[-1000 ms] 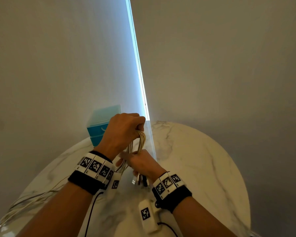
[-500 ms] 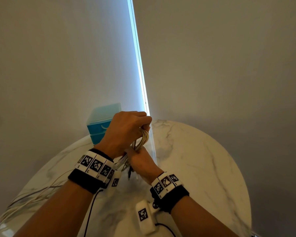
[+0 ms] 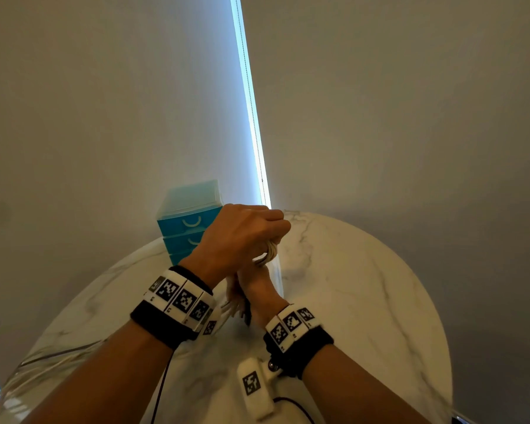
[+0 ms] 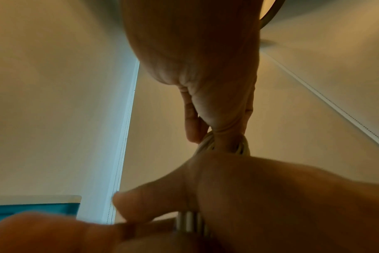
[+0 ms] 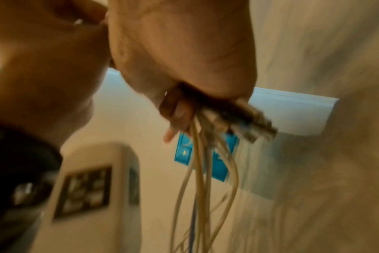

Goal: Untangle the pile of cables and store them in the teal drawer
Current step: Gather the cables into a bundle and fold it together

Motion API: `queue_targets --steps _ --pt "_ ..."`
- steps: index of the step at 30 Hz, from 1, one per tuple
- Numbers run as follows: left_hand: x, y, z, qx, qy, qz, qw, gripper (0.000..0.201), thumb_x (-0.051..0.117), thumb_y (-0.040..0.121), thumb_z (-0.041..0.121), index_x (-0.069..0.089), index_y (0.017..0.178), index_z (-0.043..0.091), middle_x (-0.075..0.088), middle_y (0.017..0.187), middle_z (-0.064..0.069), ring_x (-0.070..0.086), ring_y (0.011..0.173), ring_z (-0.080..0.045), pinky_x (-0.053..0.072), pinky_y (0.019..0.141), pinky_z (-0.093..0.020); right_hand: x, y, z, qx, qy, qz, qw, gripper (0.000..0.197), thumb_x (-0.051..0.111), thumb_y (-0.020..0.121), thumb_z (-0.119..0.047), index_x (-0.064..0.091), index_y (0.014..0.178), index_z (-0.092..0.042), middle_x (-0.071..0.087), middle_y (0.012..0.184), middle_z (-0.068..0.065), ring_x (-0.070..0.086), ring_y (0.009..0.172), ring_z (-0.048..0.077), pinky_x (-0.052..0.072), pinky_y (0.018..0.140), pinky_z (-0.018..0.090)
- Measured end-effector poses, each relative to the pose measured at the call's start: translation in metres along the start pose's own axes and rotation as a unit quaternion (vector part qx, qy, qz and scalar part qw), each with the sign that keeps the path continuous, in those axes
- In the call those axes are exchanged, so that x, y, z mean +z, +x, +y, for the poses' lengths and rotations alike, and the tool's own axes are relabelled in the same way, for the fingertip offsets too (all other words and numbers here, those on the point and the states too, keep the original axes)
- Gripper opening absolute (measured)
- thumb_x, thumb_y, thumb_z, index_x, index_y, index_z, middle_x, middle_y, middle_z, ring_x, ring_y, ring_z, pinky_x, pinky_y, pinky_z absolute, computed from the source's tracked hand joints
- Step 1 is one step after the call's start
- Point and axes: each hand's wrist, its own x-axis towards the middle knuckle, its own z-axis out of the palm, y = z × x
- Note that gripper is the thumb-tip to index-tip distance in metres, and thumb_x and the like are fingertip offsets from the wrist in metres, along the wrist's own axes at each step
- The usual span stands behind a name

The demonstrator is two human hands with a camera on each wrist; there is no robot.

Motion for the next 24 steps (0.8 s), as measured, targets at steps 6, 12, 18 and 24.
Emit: queue_targets --steps 6,12,18,24 --pt "0.002 -0.014 -0.004 -0.289 -0.190 -0.096 0.933 0.026 0.082 0.093 0.029 0.071 0.116 0.039 0.065 0.113 0.019 0.064 0.100 -0.003 0.059 0.090 -0.027 0.002 0.012 0.003 0.011 0.016 0.054 0.998 0.044 0.050 0.103 -0.044 0.057 0.069 -0.017 0.051 0.055 0.004 0.048 0.047 0.019 0.041 0.052 0.032" --pt "0.025 -0.063 0.001 -0.430 -0.328 -0.352 0.764 0.114 0.063 0.079 0.085 0.020 0.167 0.029 0.036 0.166 -0.002 0.046 0.146 -0.021 0.043 0.119 -0.043 -0.031 0.026 -0.011 0.035 0.167 0.104 0.980 0.053 0.051 0.110 -0.045 0.052 0.064 -0.018 0.044 0.051 0.001 0.042 0.042 0.017 0.036 0.051 0.030" --pt "0.039 -0.087 0.000 -0.427 -0.366 -0.353 0.748 0.048 0.065 0.099 0.057 0.061 0.133 0.024 0.072 0.107 0.002 0.066 0.082 -0.009 0.060 0.077 -0.029 -0.052 0.026 -0.018 0.053 0.221 0.050 0.972 0.056 0.044 0.113 -0.044 0.048 0.063 -0.020 0.041 0.049 0.000 0.068 0.057 0.024 0.053 0.061 0.033" --pt "0.038 -0.098 -0.003 -0.438 -0.368 -0.312 0.759 0.063 0.030 0.102 0.073 0.073 0.097 0.027 0.063 0.082 0.004 0.053 0.070 -0.009 0.047 0.067 -0.024 -0.055 0.025 -0.022 0.031 0.136 -0.036 0.990 0.055 0.043 0.111 -0.053 0.054 0.073 -0.015 0.075 0.111 0.034 0.079 0.106 0.032 0.060 0.092 0.046"
